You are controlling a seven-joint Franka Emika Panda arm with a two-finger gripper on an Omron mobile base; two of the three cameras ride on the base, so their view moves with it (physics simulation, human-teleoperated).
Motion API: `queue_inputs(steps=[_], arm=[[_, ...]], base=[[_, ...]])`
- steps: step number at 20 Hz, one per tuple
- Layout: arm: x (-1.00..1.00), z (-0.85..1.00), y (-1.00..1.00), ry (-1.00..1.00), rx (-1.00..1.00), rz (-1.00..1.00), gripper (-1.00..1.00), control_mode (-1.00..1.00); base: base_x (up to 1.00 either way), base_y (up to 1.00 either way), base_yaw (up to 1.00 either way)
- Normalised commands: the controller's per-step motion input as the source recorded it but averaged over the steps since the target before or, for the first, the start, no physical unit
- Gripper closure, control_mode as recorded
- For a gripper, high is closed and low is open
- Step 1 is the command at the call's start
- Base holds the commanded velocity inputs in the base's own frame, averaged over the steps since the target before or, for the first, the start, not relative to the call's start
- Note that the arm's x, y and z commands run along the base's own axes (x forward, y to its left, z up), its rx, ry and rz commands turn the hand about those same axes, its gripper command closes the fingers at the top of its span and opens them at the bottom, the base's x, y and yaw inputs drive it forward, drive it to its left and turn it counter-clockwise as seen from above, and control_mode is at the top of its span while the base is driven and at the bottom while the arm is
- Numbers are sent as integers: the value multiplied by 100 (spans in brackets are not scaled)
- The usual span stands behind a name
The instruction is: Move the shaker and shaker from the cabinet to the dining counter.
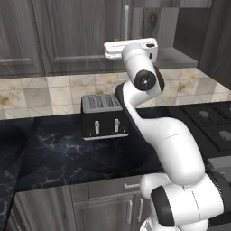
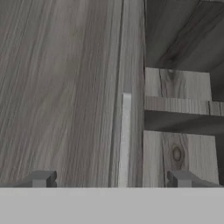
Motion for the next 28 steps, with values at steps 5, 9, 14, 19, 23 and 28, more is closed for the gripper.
queue_inputs(steps=[5, 9, 14, 19, 23, 28], arm=[[45, 8, 0, 0, 0, 0, -100, -100], [26, 2, 0, 0, 0, 0, -100, -100], [31, 0, 0, 0, 0, 0, -100, -100], [45, 0, 0, 0, 0, 0, -100, -100], [47, 0, 0, 0, 0, 0, -100, -100], [53, 0, 0, 0, 0, 0, -100, -100]], base=[[0, 0, 0], [0, 0, 0], [0, 0, 0], [0, 0, 0], [0, 0, 0], [0, 0, 0]])
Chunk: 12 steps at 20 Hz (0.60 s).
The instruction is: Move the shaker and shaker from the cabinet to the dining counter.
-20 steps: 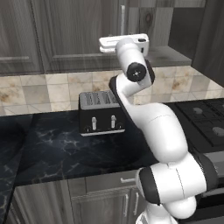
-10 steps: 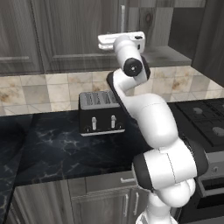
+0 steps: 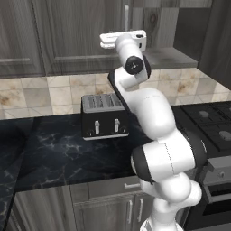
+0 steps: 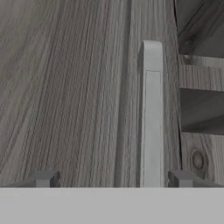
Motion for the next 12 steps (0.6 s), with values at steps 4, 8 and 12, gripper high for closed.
queue_inputs(steps=[4, 8, 12], arm=[[71, 0, 2, 3, 0, 0, -100, -100], [83, 0, 14, 11, 0, 0, -100, -100], [79, 0, 48, 24, 0, 3, 100, -100]], base=[[0, 0, 0], [0, 0, 0], [0, 0, 0]])
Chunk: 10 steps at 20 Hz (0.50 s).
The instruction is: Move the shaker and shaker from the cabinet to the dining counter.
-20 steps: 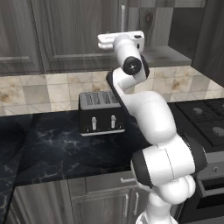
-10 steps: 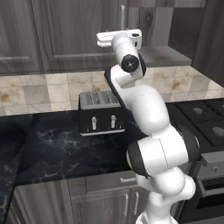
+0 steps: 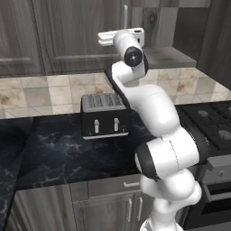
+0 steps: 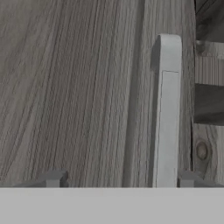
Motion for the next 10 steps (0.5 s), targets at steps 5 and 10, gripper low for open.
queue_inputs(steps=[5, 10], arm=[[36, 0, 78, 32, 0, 15, 100, -100], [-6, 0, 96, 19, 0, 16, 100, -100]], base=[[0, 0, 0], [0, 0, 0]])
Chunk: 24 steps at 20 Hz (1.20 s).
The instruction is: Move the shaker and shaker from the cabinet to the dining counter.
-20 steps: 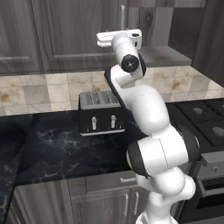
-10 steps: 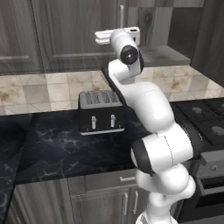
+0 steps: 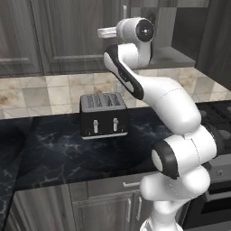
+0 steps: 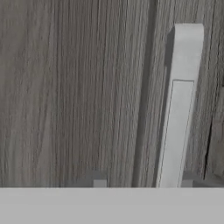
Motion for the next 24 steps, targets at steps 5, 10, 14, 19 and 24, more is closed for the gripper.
queue_inputs(steps=[5, 10, 14, 19, 24], arm=[[-48, 0, 98, 8, 0, 11, 100, -100], [-84, 0, 100, 1, 0, 9, 100, -100], [-100, 0, 100, 0, -2, 6, 100, -100], [-100, 0, 100, 0, -6, 0, 100, -100], [-100, 0, 100, 0, -9, 0, 100, -100]], base=[[0, 0, 0], [0, 0, 0], [0, 0, 0], [0, 0, 0], [0, 0, 0]])
